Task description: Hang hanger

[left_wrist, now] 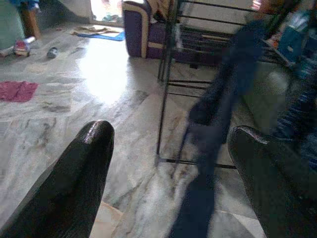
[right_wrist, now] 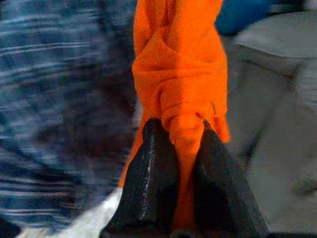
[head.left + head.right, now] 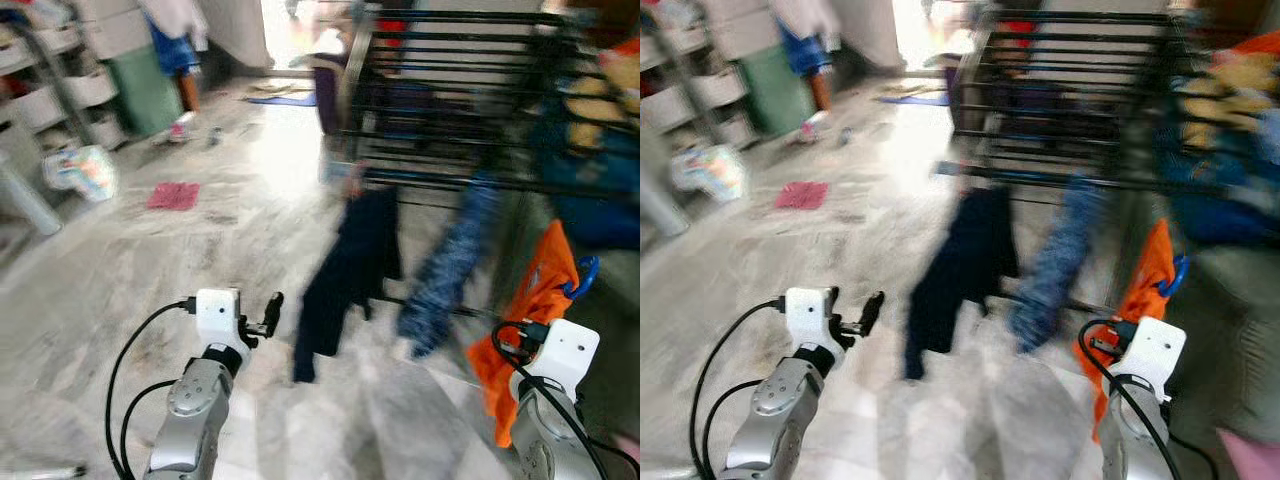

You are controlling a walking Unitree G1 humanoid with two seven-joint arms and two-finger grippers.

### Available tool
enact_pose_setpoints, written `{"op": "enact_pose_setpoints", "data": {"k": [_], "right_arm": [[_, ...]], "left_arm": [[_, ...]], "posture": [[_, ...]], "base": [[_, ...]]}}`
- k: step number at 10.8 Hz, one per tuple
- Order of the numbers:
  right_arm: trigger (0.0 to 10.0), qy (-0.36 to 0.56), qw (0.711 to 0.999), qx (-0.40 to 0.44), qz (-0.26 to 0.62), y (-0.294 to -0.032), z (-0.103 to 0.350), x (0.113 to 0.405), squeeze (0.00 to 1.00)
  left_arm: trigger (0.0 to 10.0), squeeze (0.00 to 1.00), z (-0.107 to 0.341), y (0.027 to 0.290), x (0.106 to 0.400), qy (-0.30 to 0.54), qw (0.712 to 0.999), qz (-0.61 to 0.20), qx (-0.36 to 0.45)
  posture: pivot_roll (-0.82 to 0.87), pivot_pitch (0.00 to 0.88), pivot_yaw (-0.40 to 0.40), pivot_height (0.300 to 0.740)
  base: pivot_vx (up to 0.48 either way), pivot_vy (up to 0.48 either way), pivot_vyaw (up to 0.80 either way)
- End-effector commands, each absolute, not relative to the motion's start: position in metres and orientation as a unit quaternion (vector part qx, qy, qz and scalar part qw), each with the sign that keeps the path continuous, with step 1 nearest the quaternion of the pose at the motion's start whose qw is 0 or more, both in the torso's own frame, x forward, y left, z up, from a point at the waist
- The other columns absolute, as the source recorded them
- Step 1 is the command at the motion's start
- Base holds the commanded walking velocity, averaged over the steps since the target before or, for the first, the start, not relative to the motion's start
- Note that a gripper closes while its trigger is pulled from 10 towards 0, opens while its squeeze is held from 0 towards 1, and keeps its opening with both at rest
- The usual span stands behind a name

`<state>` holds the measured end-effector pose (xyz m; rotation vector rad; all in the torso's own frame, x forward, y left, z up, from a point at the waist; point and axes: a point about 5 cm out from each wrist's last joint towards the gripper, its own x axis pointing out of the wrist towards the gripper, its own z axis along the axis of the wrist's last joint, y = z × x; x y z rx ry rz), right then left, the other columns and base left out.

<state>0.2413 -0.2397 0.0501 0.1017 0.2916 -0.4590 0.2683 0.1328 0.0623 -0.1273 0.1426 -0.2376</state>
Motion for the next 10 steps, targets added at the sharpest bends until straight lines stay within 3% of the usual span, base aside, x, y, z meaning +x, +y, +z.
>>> {"op": "enact_pose_setpoints", "data": {"k": [1,5,10], "right_arm": [[10.0,0.125,0.971,0.052,-0.199,-0.2285,0.0591,0.252,0.0],[10.0,0.124,0.971,0.054,-0.197,-0.2276,0.059,0.2569,0.0],[10.0,0.133,0.972,0.052,-0.187,-0.2279,0.0553,0.2595,0.0]], "left_arm": [[10.0,0.0,0.0631,0.1379,0.2683,0.072,0.989,-0.118,-0.055],[10.0,0.0,0.0643,0.131,0.2673,0.069,0.987,-0.144,-0.033],[10.0,0.0,0.0646,0.1292,0.2669,0.068,0.986,-0.148,-0.033]], "posture": [[-0.05,0.001,0.037,0.74],[-0.05,0.001,0.039,0.74],[-0.05,0.0,0.031,0.74]], "base": [[0.352,0.296,0.0],[0.421,-0.063,-0.59],[0.0,0.0,0.0]]}}
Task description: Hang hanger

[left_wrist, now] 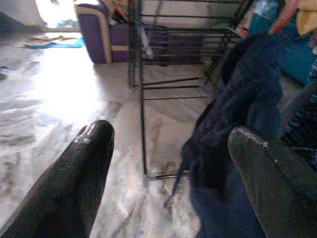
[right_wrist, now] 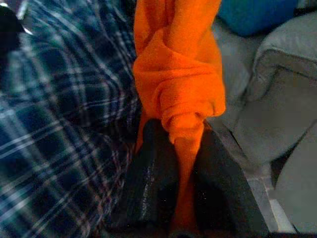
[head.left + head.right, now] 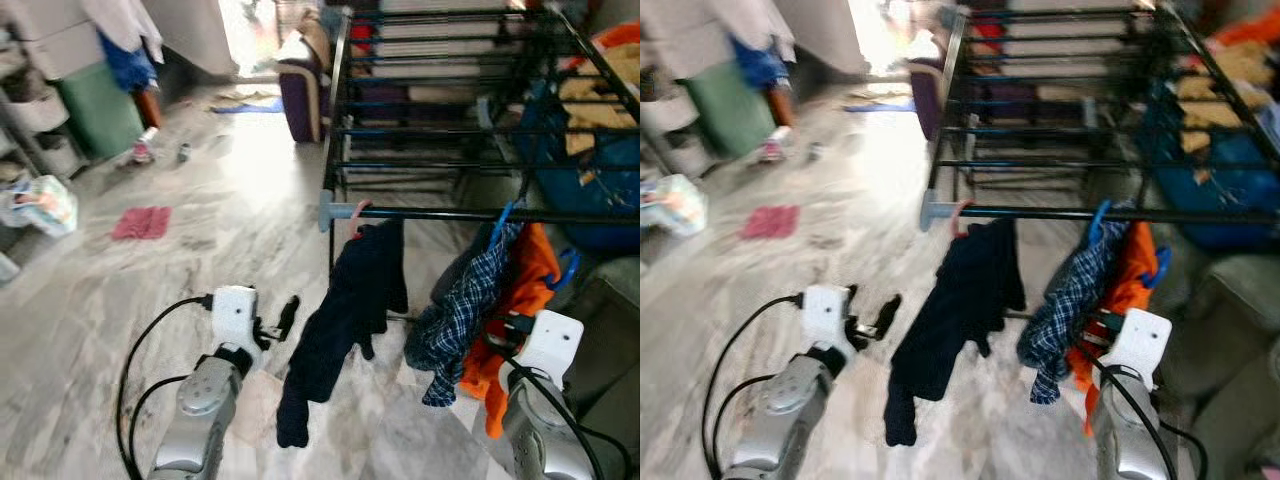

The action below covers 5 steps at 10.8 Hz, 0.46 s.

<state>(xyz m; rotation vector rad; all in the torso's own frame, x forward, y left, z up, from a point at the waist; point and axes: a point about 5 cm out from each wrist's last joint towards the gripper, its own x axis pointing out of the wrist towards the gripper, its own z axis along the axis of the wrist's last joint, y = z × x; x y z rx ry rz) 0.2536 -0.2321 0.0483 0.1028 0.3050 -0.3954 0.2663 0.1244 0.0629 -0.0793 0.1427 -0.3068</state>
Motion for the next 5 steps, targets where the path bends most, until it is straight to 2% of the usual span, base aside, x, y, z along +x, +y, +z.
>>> {"op": "enact_pose_setpoints", "data": {"k": [1,2,5], "right_arm": [[10.0,0.142,0.973,0.046,-0.174,-0.2276,0.0536,0.2604,0.0],[10.0,0.142,0.973,0.045,-0.174,-0.2289,0.0534,0.2607,0.0],[10.0,0.13,0.975,0.028,-0.178,-0.237,0.058,0.2627,0.0]], "left_arm": [[10.0,0.0,0.0649,0.1284,0.267,0.067,0.985,-0.152,-0.038],[10.0,0.0,0.0653,0.1277,0.267,0.066,0.985,-0.153,-0.039],[10.0,0.0,0.0658,0.1269,0.2675,0.066,0.985,-0.157,-0.043]], "posture": [[-0.05,0.0,0.03,0.74],[-0.05,0.0,0.03,0.74],[-0.06,0.0,0.033,0.74]], "base": [[0.0,0.0,0.0],[0.0,0.0,0.0],[0.0,-0.345,0.0]]}}
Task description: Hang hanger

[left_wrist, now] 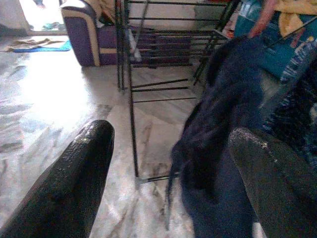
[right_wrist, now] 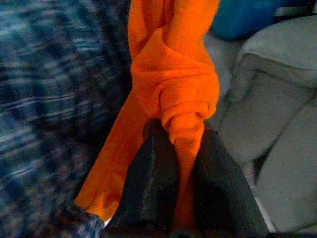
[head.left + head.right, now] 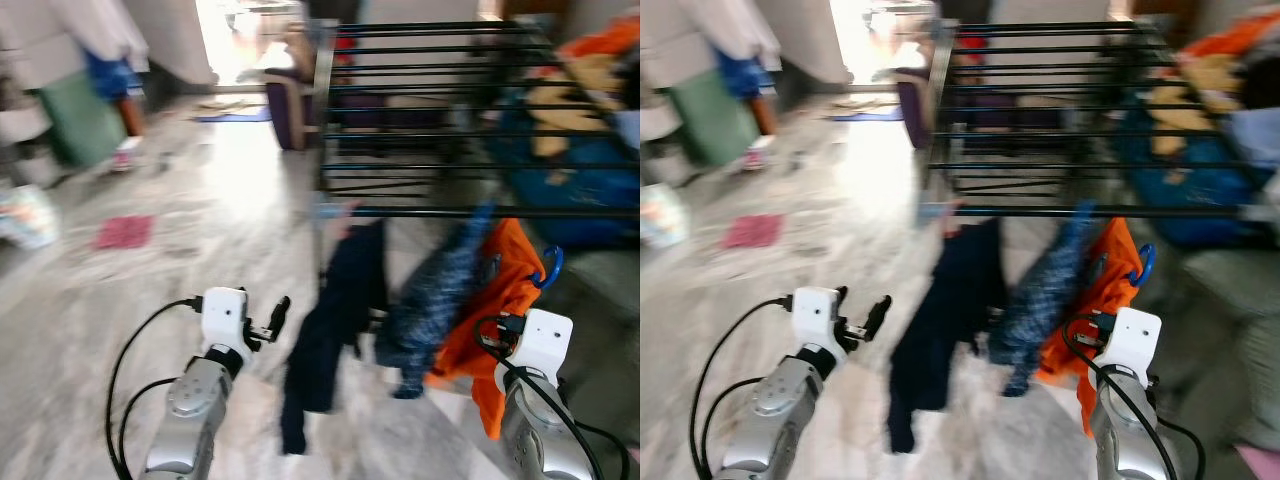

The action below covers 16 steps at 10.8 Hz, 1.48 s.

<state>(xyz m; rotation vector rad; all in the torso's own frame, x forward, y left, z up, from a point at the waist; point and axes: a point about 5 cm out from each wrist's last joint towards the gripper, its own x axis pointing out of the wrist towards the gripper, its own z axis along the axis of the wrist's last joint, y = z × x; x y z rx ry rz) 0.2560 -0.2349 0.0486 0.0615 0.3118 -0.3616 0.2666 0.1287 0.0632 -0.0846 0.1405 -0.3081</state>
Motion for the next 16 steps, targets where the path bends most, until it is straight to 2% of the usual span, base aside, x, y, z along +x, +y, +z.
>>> {"op": "enact_pose_setpoints", "data": {"k": [1,4,7,10,16], "right_arm": [[10.0,0.13,0.975,0.028,-0.178,-0.237,0.058,0.263,0.0],[10.0,0.136,0.978,0.036,-0.153,-0.232,0.054,0.263,0.0],[10.0,0.148,0.984,0.034,-0.095,-0.223,0.053,0.268,0.0],[10.0,0.145,0.985,0.029,-0.083,-0.223,0.055,0.272,0.0],[10.0,0.125,0.987,0.027,-0.096,-0.225,0.062,0.277,0.0]], "left_arm": [[10.0,0.0,0.066,0.127,0.268,0.066,0.984,-0.156,-0.045],[10.0,0.0,0.065,0.127,0.268,0.068,0.985,-0.154,-0.048],[10.0,0.0,0.063,0.131,0.269,0.075,0.986,-0.137,-0.053],[10.0,0.0,0.066,0.133,0.269,0.066,0.986,-0.138,-0.067],[10.0,0.0,0.067,0.129,0.269,0.061,0.984,-0.152,-0.075]], "posture": [[-0.06,0.0,0.033,0.74],[-0.05,0.0,0.033,0.74],[-0.05,0.0,0.036,0.74],[-0.05,0.0,0.028,0.74],[-0.05,0.0,0.028,0.74]], "base": [[0.0,-0.394,0.0],[0.0,-0.361,0.0],[0.0,0.0,0.0],[0.0,0.0,0.0],[0.423,0.0,-0.07]]}}
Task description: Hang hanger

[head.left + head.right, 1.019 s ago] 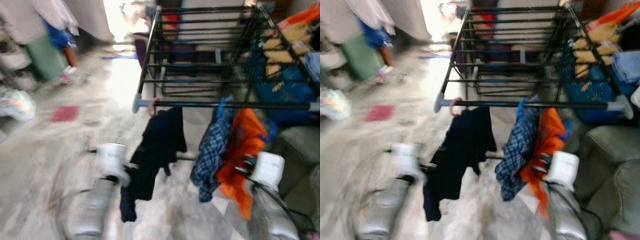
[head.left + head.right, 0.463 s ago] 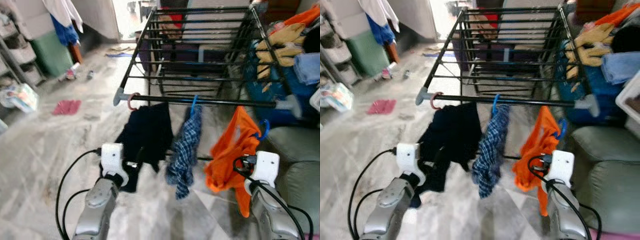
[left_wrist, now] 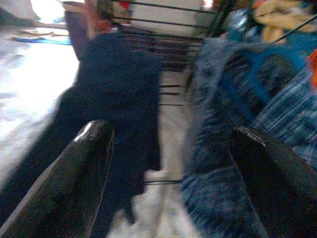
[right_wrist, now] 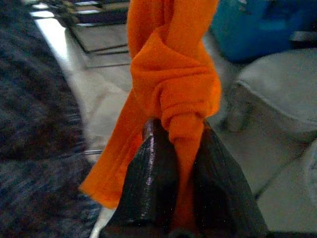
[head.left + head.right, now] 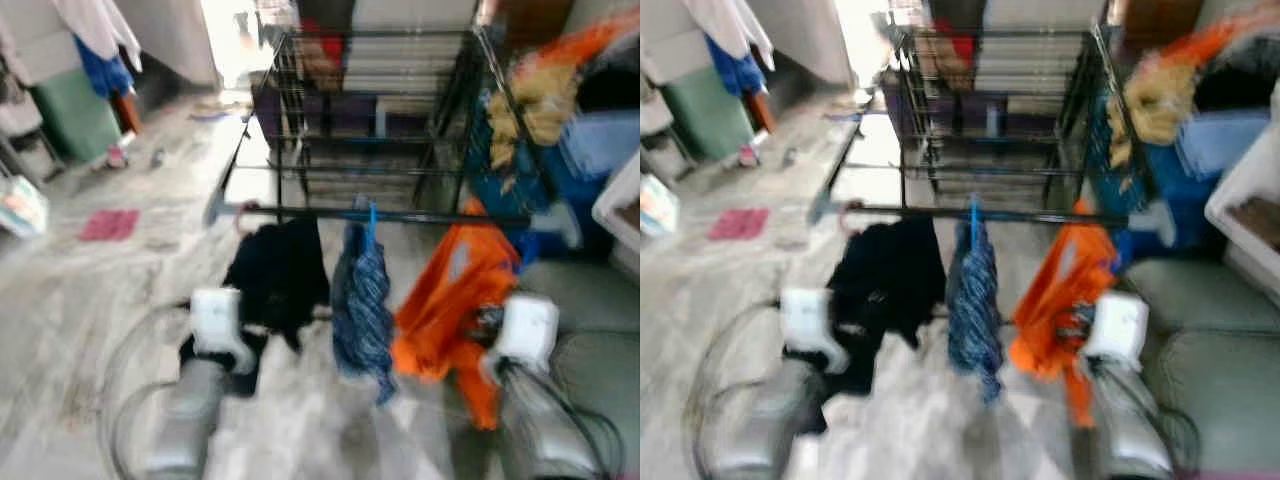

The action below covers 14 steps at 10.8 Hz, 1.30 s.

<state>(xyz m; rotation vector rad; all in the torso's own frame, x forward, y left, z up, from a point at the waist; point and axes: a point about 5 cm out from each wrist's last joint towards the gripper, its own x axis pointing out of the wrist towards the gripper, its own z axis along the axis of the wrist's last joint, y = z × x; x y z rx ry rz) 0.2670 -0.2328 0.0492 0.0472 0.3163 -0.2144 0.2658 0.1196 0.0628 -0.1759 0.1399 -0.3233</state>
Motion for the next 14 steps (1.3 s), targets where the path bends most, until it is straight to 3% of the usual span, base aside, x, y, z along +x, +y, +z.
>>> {"op": "enact_pose_setpoints", "data": {"k": [1,7,11,14], "right_arm": [[10.0,0.125,0.987,0.027,-0.096,-0.225,0.062,0.277,0.0],[10.0,0.122,0.989,0.021,-0.078,-0.214,0.058,0.271,0.0],[10.0,0.129,0.989,0.007,-0.067,-0.209,0.047,0.242,0.0],[10.0,0.082,0.996,-0.039,-0.011,-0.198,0.065,0.257,0.0]], "left_arm": [[10.0,0.0,0.067,0.129,0.269,0.062,0.983,-0.154,-0.075],[10.0,0.0,0.064,0.134,0.27,0.079,0.985,-0.135,-0.076],[10.0,0.0,0.066,0.134,0.271,0.078,0.984,-0.14,-0.079],[10.0,0.0,0.069,0.13,0.274,0.074,0.982,-0.147,-0.089]], "posture": [[-0.05,0.0,0.028,0.74],[-0.05,0.0,0.033,0.74],[-0.05,0.0,0.049,0.74],[-0.05,0.0,0.056,0.74]], "base": [[0.458,0.0,-0.46],[0.057,0.0,0.0],[0.0,0.0,0.0],[0.0,0.0,0.0]]}}
